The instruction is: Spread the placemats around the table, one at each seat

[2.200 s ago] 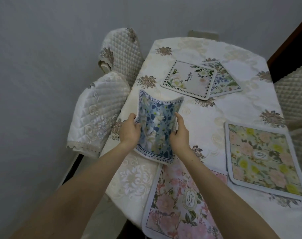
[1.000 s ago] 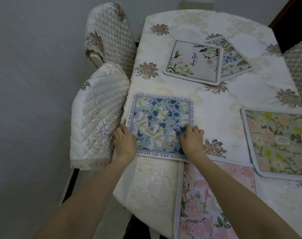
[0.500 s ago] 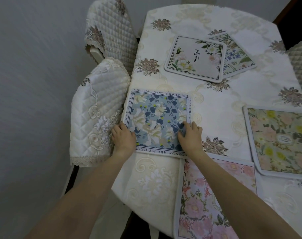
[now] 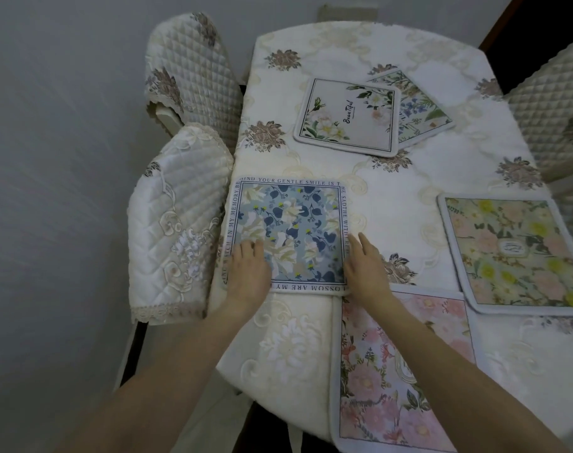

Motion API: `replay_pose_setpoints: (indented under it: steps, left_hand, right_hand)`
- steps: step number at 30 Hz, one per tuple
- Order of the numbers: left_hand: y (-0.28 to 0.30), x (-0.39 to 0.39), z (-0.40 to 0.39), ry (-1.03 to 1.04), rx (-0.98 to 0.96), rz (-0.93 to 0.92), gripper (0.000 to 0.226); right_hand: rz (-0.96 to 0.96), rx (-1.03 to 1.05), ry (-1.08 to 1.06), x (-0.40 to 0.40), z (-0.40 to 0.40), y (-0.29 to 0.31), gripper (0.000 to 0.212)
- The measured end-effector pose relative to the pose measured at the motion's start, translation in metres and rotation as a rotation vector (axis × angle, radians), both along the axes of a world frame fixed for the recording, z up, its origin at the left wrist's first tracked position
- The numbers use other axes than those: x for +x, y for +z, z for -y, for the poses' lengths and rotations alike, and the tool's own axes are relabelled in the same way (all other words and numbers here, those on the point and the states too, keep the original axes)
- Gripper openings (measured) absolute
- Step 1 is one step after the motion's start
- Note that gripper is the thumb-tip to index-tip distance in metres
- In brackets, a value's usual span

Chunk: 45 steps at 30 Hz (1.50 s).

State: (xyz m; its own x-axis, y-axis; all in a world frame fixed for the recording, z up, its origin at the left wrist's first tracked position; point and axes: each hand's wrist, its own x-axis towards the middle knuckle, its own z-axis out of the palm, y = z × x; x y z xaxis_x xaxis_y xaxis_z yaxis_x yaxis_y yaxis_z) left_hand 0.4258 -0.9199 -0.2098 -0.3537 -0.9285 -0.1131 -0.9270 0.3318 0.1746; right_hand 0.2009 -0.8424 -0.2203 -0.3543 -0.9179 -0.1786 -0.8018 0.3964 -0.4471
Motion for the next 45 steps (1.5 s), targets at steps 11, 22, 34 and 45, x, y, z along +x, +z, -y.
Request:
replay_pose_setpoints:
  steps: [11,22,34,45]
  left_hand:
    - [-0.001,-0.058,-0.097,-0.249,0.302,-0.236,0.033]
    - [-0.007,-0.098,-0.182,0.109,0.376,-0.293,0.039]
    - [-0.001,-0.114,-0.201,0.201,0.359,-0.248,0.051]
    - [0.065,-0.126,-0.191,-0.351,0.05,-0.184,0.06]
  right_hand:
    - [-0.165,0.211,-0.249,-0.025,-0.137,0.003,0.055]
    - [-0.133,0.353,-0.286,-0.077,-0.211,0.001,0.05]
    - [-0.113,0.3,-0.143,-0.097,-0.232,0.003,0.051]
    - [-0.052,-0.059,-0.064,-0.088,-0.226,0.067,0.051]
